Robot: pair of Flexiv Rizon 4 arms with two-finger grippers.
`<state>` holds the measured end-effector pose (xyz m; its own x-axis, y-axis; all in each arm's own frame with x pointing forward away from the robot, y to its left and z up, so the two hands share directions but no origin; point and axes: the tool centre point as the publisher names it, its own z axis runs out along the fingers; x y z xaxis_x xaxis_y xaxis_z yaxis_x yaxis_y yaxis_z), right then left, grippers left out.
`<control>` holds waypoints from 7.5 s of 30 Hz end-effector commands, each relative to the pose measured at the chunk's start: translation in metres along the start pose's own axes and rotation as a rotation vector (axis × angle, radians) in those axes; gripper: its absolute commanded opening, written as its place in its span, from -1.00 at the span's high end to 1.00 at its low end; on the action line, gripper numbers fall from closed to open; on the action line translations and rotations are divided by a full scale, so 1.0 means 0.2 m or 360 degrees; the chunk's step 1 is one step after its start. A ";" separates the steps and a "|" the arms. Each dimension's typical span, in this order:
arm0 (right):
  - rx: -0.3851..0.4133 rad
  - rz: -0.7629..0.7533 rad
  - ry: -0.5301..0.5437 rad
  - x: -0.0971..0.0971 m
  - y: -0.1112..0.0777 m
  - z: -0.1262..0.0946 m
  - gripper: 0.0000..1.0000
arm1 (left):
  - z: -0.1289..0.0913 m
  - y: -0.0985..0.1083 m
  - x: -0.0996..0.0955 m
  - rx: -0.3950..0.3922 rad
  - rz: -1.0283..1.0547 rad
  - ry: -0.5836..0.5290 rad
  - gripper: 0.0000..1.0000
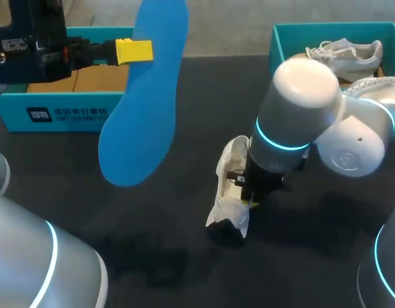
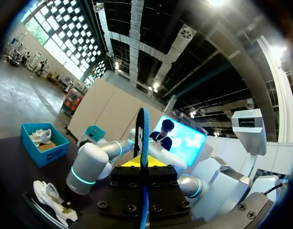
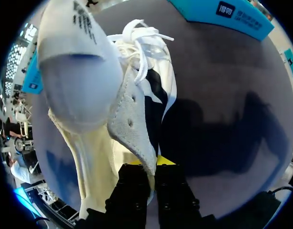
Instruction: Take the shoe out of the shoebox, open the shoe tongue, remove and reinsert the insole, then place the shoe into the shoebox
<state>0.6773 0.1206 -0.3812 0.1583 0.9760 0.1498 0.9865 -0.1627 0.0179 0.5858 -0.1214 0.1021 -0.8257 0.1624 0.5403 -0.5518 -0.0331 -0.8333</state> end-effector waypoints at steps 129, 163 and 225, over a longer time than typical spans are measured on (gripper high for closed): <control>0.0021 -0.0343 0.1199 -0.22 0.14 -0.55 -1.00 | -0.07 -0.13 -0.11 0.0056 0.0170 0.0035 1.00; 0.0173 -0.0110 0.1609 -0.11 0.16 -0.80 -1.00 | -0.07 -0.24 -0.26 0.0056 0.0999 0.0354 1.00; 0.0231 -0.0106 0.1930 -0.07 0.19 -0.89 -1.00 | -0.02 0.03 -0.58 -0.0568 0.3070 0.0534 1.00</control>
<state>0.7049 0.0743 -0.2073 0.0423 0.1991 0.9791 0.9990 -0.0228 -0.0385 0.6808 -0.1386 0.0280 -0.2184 0.2716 -0.9373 0.9358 -0.2142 -0.2801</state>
